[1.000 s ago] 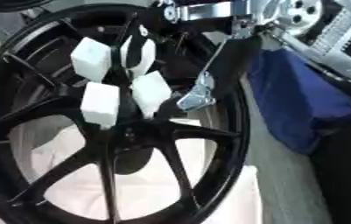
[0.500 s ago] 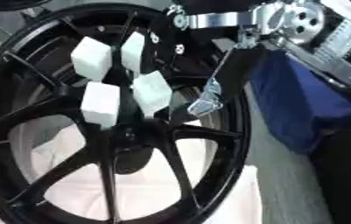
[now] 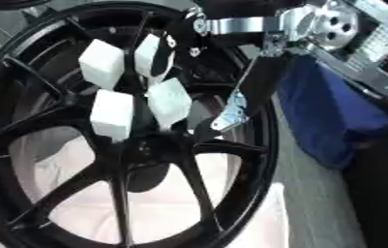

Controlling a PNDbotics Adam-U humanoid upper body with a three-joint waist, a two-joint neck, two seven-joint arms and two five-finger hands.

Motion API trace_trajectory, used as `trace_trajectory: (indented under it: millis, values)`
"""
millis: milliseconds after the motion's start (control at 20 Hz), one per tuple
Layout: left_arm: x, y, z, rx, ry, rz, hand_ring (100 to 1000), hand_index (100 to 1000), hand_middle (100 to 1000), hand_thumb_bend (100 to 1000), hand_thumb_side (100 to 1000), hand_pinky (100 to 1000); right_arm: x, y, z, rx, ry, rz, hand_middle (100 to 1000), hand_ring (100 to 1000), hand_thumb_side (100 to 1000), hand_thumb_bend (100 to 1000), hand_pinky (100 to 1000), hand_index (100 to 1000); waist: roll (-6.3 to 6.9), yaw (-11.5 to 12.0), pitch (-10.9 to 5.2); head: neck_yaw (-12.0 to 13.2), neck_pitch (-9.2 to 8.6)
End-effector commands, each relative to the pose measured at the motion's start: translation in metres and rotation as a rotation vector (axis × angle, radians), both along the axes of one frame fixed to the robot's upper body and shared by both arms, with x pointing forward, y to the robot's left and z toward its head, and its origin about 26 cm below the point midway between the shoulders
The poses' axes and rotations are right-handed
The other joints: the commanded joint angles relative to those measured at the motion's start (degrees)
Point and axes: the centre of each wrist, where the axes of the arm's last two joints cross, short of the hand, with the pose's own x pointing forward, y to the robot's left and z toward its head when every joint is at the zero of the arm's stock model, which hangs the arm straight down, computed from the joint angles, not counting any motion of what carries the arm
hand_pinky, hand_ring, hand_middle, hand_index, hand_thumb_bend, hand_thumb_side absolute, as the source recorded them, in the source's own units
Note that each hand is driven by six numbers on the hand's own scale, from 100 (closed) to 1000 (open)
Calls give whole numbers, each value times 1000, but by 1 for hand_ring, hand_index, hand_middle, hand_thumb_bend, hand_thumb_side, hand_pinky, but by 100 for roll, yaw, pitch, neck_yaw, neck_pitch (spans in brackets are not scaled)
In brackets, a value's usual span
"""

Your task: Pull the pin out of the wheel hub.

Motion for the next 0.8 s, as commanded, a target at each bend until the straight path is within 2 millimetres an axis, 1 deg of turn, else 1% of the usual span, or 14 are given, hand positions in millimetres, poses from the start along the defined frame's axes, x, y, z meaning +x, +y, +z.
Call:
trace_trajectory:
  millis: [50,250,400,500,600,800]
  values:
    - [-3,1,9,25,-30,-5,557,728,571,235,683,920,-5,-7,11,-20,-64,-40,692,598,315,626,607,763,37,-3,-78,6,-80]
    - [-3,0,9,24,-30,-6,557,727,571,235,683,920,-5,-8,9,-24,-65,-49,690,626,316,619,644,760,34,-5,-69,6,-84]
    - [-3,0,9,24,-28,-6,558,723,572,234,682,920,-5,-8,8,-22,-56,-51,681,654,316,611,652,752,34,-2,-68,5,-90]
    - [-3,0,9,25,-27,-7,560,719,573,234,682,921,-5,-8,8,-16,-52,-51,679,688,316,597,662,749,33,0,-68,2,-98]
    - [-3,0,9,26,-27,-7,560,717,574,235,682,921,-5,-8,8,-10,-49,-50,685,716,317,591,681,753,32,4,-69,-4,-104]
    - [-3,0,10,26,-28,-7,562,717,575,235,682,922,-5,-8,6,3,-32,-50,697,742,321,578,698,761,32,17,-70,-13,-115]
